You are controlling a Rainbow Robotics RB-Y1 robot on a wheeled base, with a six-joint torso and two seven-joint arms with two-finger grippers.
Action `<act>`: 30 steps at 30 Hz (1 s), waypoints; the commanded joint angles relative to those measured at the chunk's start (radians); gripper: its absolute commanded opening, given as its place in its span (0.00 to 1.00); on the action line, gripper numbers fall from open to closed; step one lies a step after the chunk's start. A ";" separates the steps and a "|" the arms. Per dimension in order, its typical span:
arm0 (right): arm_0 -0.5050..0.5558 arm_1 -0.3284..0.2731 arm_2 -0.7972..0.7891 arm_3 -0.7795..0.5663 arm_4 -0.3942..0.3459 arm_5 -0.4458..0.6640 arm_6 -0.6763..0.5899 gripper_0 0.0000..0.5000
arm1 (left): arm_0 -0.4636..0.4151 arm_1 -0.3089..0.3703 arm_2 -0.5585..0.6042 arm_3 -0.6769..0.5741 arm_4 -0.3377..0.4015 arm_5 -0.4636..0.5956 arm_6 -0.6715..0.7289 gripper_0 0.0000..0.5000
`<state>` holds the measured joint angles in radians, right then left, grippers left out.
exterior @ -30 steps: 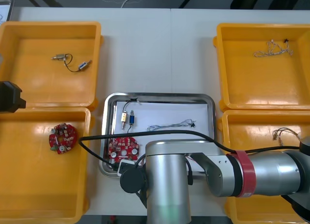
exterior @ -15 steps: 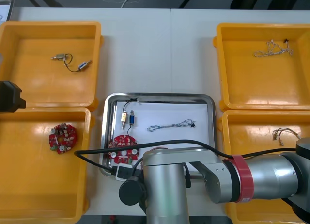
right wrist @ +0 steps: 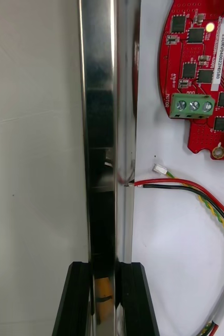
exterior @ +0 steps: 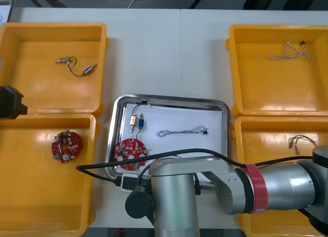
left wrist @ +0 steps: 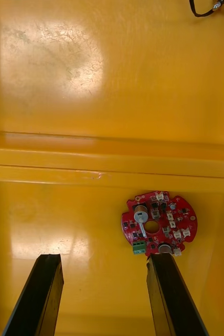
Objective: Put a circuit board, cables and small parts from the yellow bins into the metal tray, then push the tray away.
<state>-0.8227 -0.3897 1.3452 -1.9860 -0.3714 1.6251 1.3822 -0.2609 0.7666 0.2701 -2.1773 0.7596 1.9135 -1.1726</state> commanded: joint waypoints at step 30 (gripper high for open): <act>-0.246 -0.098 0.014 0.044 0.008 -0.143 0.070 0.00 | 0.019 0.042 0.031 -0.032 -0.002 0.006 -0.068 0.94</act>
<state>-1.0070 -0.4726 1.3454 -1.9533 -0.3712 1.5021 1.3901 -0.2609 0.7666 0.2702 -2.1774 0.7596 1.9135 -1.1726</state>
